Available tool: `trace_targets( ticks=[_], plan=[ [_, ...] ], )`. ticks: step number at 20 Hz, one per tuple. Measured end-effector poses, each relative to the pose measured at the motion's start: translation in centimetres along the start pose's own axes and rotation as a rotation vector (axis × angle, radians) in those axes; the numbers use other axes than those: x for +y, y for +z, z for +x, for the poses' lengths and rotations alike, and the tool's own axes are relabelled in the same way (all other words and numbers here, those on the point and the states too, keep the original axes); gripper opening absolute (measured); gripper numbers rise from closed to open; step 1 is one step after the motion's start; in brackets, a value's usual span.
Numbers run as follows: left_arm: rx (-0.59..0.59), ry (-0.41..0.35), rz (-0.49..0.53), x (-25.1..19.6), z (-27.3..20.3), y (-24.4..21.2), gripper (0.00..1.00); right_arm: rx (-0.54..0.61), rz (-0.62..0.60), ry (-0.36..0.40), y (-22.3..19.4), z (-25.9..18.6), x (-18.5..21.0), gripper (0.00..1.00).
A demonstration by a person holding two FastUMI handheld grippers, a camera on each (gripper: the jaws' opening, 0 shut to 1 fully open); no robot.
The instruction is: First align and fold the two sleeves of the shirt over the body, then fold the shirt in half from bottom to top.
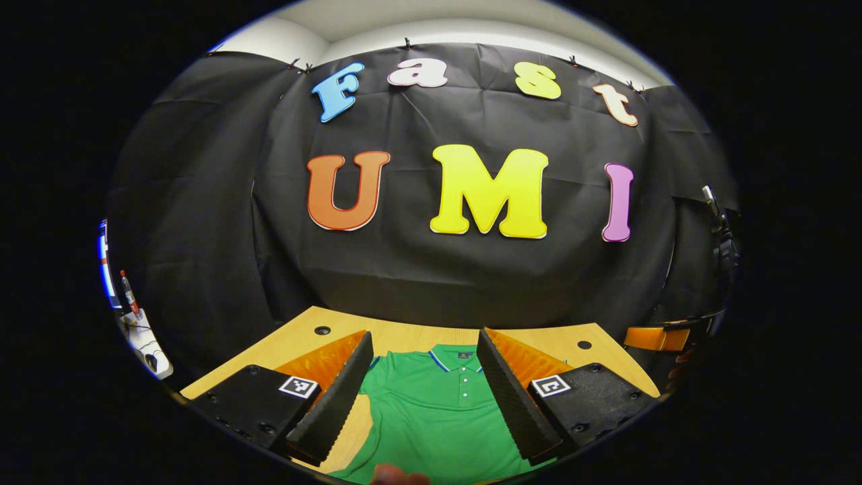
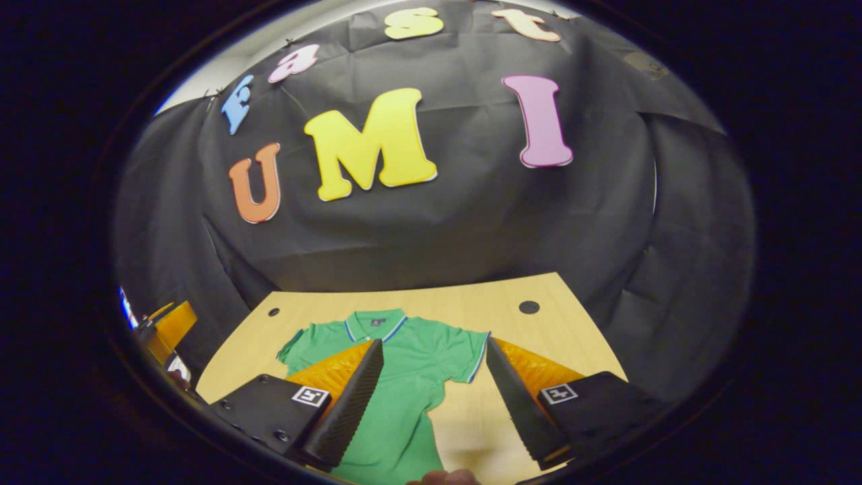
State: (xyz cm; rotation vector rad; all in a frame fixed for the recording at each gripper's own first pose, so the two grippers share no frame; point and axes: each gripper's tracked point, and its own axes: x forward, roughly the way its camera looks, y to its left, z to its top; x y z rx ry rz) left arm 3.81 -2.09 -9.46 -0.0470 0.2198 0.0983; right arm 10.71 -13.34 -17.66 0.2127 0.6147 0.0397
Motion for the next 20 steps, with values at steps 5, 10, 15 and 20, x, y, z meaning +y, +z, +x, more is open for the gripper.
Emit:
trace_targets(
  ticks=[5,10,15,20],
  plan=[
    [0.030,0.019,0.012,-1.4,1.0,-1.1,0.99,0.179,0.098,0.004,-3.3,6.3,-4.3,0.98],
    [0.105,0.063,0.013,-1.6,1.4,-3.9,0.99,0.320,0.189,0.032,-7.0,13.7,-5.6,0.98],
    [0.171,0.108,0.030,-1.0,1.9,-6.2,0.99,0.433,0.231,0.052,-10.7,18.9,-5.6,0.93],
    [0.216,0.139,0.034,-0.2,2.0,-7.5,0.99,0.516,0.313,0.033,-13.4,22.4,-5.5,0.98]
  ],
)
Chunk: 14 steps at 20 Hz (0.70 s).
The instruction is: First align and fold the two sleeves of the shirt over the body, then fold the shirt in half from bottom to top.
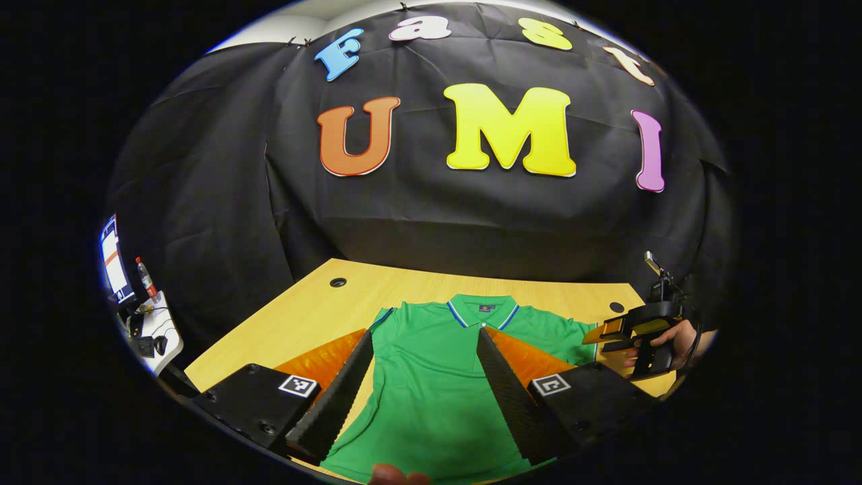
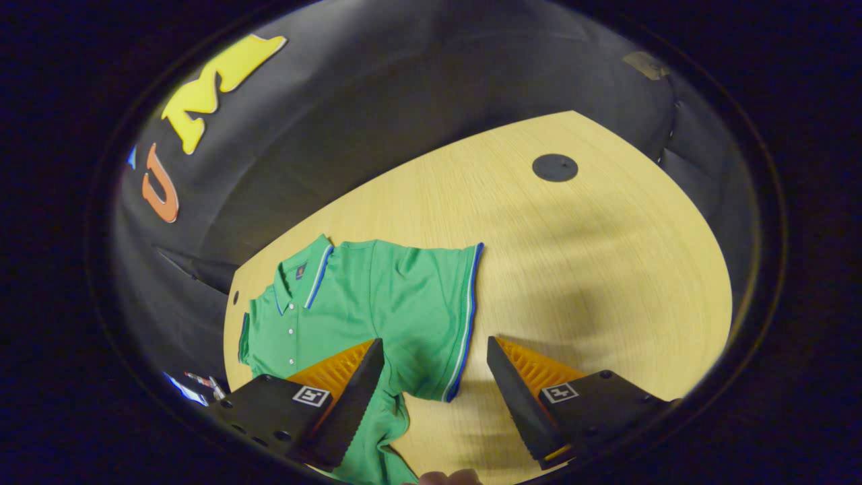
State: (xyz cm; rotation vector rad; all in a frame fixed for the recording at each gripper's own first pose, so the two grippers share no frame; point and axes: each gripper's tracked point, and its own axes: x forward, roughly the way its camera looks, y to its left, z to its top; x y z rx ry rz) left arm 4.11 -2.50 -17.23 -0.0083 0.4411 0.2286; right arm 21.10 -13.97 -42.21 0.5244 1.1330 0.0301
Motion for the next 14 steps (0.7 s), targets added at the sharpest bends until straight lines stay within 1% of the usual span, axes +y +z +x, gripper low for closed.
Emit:
trace_targets(
  ticks=[1,2,3,4,5,8,9,10,11,12,13,14],
  plan=[
    [0.002,0.006,-0.002,0.3,0.2,0.0,0.99,-0.012,-0.005,-0.002,0.5,0.4,0.3,0.89],
    [0.004,0.009,-0.003,0.4,0.2,-0.1,0.99,-0.021,-0.015,-0.009,0.6,0.6,0.4,0.94],
    [0.009,0.011,-0.003,0.6,0.4,-0.2,0.99,-0.018,-0.027,-0.023,0.7,1.0,0.6,0.94],
    [0.014,0.013,-0.002,0.8,0.4,-0.2,0.99,-0.018,-0.043,-0.039,0.8,1.2,0.7,0.91],
    [0.018,0.016,0.000,1.1,0.4,-0.3,0.99,-0.017,-0.057,-0.052,0.9,1.3,0.7,0.75],
    [0.008,0.019,-0.001,1.7,0.4,0.0,0.99,-0.020,-0.112,-0.115,1.4,2.1,1.2,0.75],
    [0.008,0.025,-0.002,2.3,0.4,0.0,0.99,-0.022,-0.184,-0.171,1.6,2.8,0.9,0.75],
    [0.011,0.031,-0.010,2.8,0.5,-0.2,0.99,-0.032,-0.230,-0.208,1.8,2.9,0.8,0.63],
    [0.016,0.040,-0.018,3.4,0.6,-0.4,0.99,-0.041,-0.241,-0.245,2.2,2.9,0.6,0.52],
    [0.020,0.048,-0.028,4.1,0.6,-0.7,0.99,-0.051,-0.230,-0.258,2.6,2.9,0.0,0.41],
    [0.025,0.059,-0.039,5.0,0.6,-0.9,0.99,-0.060,-0.174,-0.229,2.7,2.9,0.1,0.07],
    [0.025,0.063,-0.041,5.3,0.6,-0.9,1.00,-0.057,-0.172,-0.220,2.5,2.7,0.0,0.07]
  ],
)
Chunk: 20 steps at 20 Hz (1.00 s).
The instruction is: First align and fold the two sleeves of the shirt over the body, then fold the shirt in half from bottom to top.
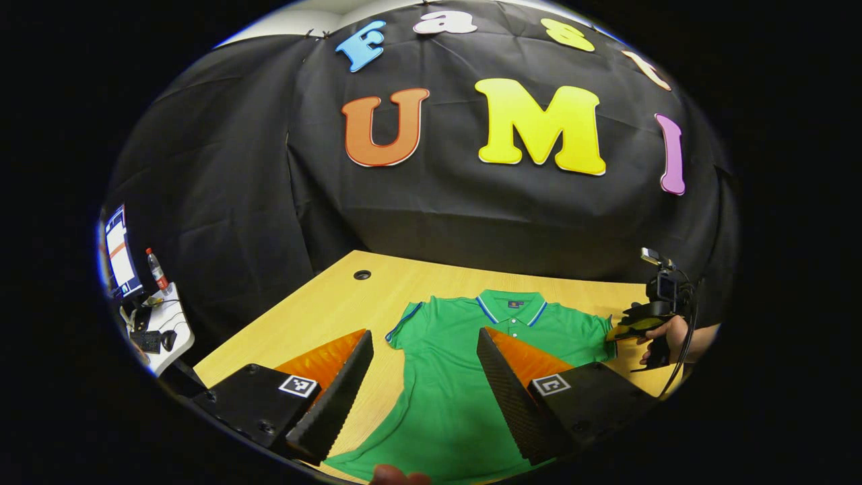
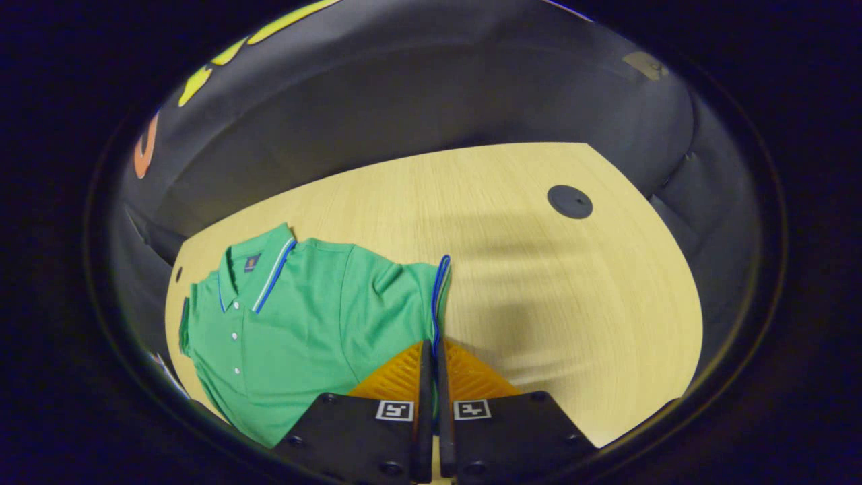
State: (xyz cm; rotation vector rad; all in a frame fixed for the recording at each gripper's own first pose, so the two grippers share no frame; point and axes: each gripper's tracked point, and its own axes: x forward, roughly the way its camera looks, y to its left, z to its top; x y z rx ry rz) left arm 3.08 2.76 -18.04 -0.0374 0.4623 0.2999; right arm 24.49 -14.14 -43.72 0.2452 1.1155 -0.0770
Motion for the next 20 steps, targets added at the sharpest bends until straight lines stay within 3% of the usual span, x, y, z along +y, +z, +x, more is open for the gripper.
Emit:
trace_targets(
  ticks=[4,12,19,20],
  plan=[
    [-0.003,0.008,-0.010,1.1,0.1,-0.1,0.99,-0.052,0.018,0.057,1.7,-2.2,1.2,0.07],
    [-0.005,0.011,-0.038,3.5,-0.5,-0.6,0.99,-0.084,0.123,0.190,3.3,-7.2,8.5,0.07],
    [-0.009,0.061,-0.060,8.5,-1.9,-1.1,0.99,-0.089,0.060,0.181,2.4,-5.8,16.5,0.04],
    [-0.003,0.080,-0.059,10.0,-2.3,-1.4,0.99,-0.066,0.042,0.177,1.4,-4.4,18.5,0.10]
  ],
)
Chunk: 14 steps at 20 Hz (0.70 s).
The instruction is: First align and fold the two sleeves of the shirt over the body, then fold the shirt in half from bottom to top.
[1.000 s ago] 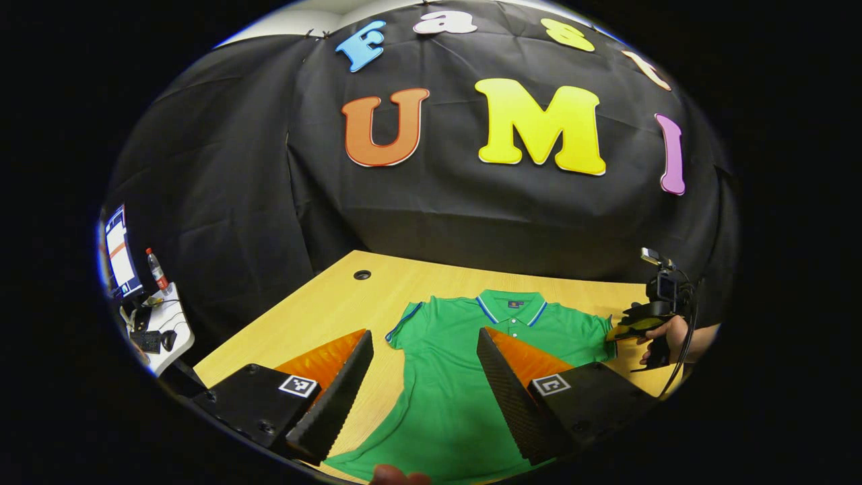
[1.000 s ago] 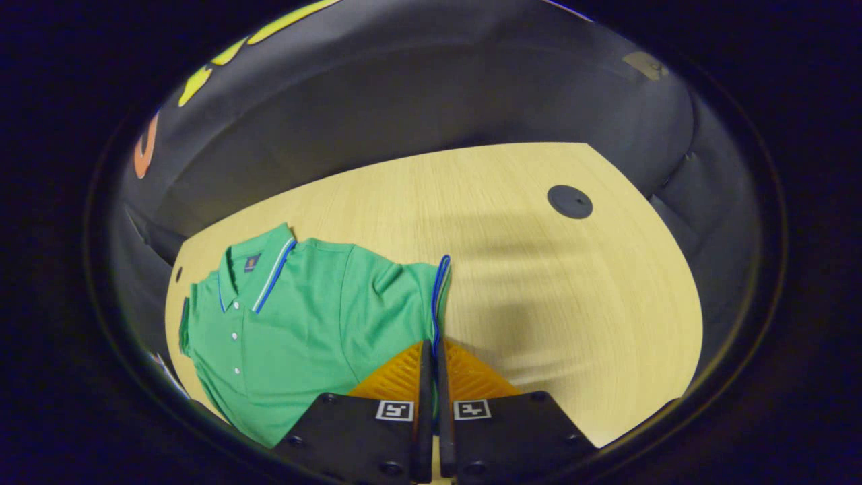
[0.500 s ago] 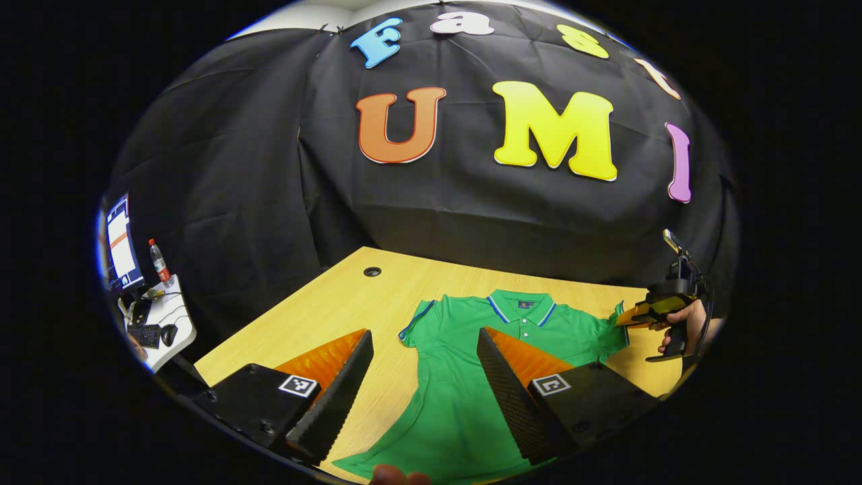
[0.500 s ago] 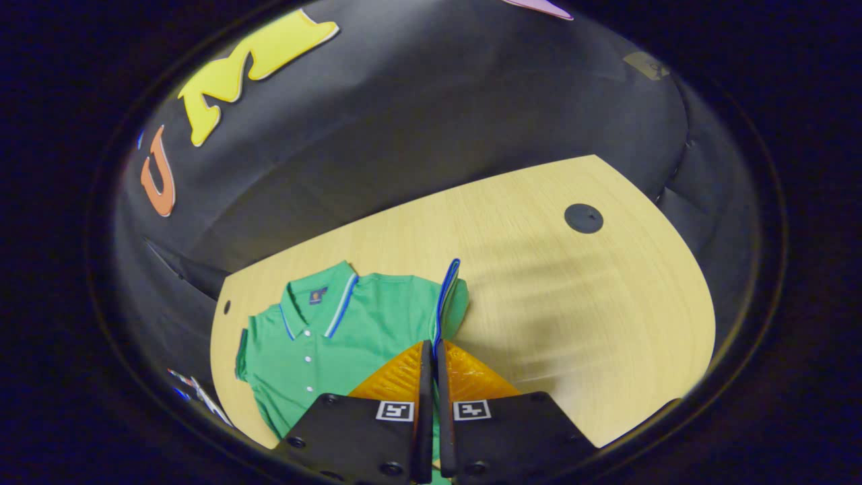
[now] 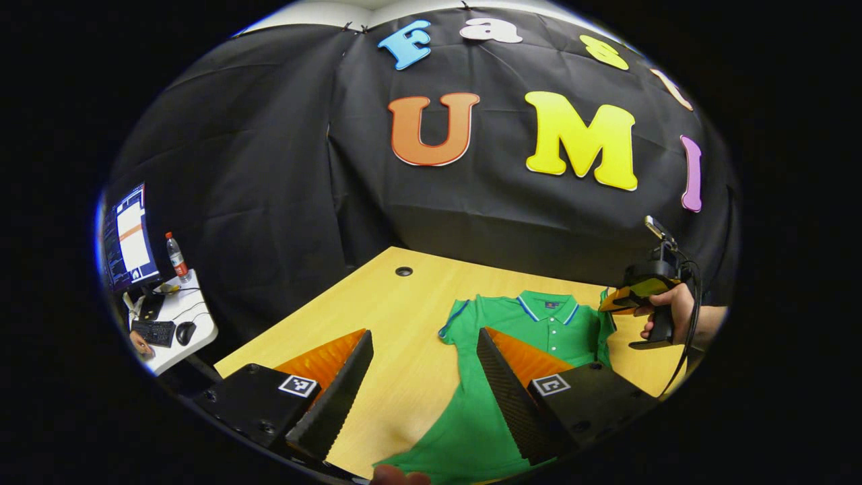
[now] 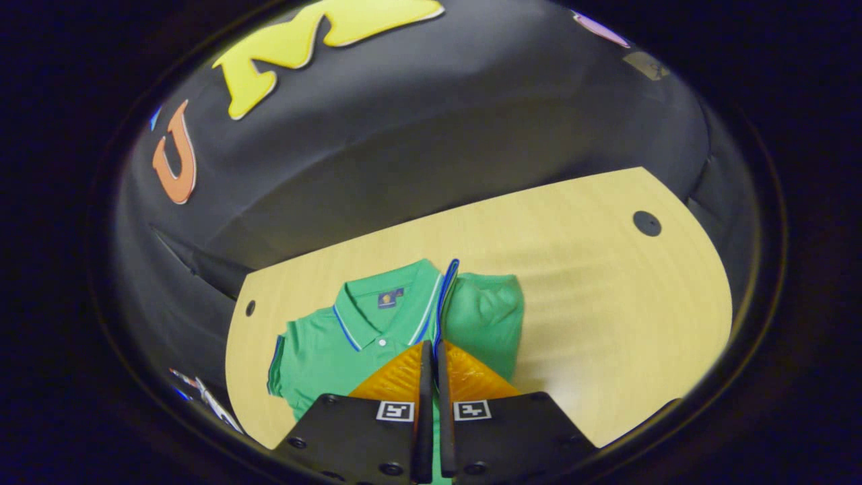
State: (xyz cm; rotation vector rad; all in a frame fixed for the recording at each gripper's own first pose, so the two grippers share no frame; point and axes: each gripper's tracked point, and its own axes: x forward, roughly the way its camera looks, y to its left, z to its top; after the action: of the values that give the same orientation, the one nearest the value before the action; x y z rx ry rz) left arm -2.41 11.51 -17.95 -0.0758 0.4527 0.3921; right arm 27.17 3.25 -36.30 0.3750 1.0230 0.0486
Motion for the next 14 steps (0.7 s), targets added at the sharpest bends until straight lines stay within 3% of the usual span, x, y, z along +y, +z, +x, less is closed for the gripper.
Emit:
trace_targets(
  ticks=[3,6,7,10,13,14],
  plan=[
    [0.016,0.025,0.001,2.3,-0.6,-0.3,0.99,0.041,-0.020,-0.032,-2.0,2.9,1.8,0.07],
    [0.025,0.049,0.007,4.4,-1.2,-0.6,0.99,0.063,-0.011,-0.023,-3.4,4.1,3.8,0.10],
    [0.035,0.045,0.005,4.8,-1.5,-0.6,0.99,0.059,-0.014,-0.023,-3.4,4.1,4.2,0.19],
    [0.035,0.013,-0.007,4.9,-1.6,-0.4,1.00,0.046,-0.010,0.004,-3.7,2.6,5.2,0.35],
    [0.002,-0.026,-0.012,4.4,-1.3,0.7,0.99,-0.001,-0.030,0.014,-3.1,-0.7,5.0,0.87],
    [-0.004,-0.038,-0.009,4.2,-1.1,0.9,0.99,-0.024,-0.036,0.019,-2.7,-2.1,4.9,0.94]
  ],
)
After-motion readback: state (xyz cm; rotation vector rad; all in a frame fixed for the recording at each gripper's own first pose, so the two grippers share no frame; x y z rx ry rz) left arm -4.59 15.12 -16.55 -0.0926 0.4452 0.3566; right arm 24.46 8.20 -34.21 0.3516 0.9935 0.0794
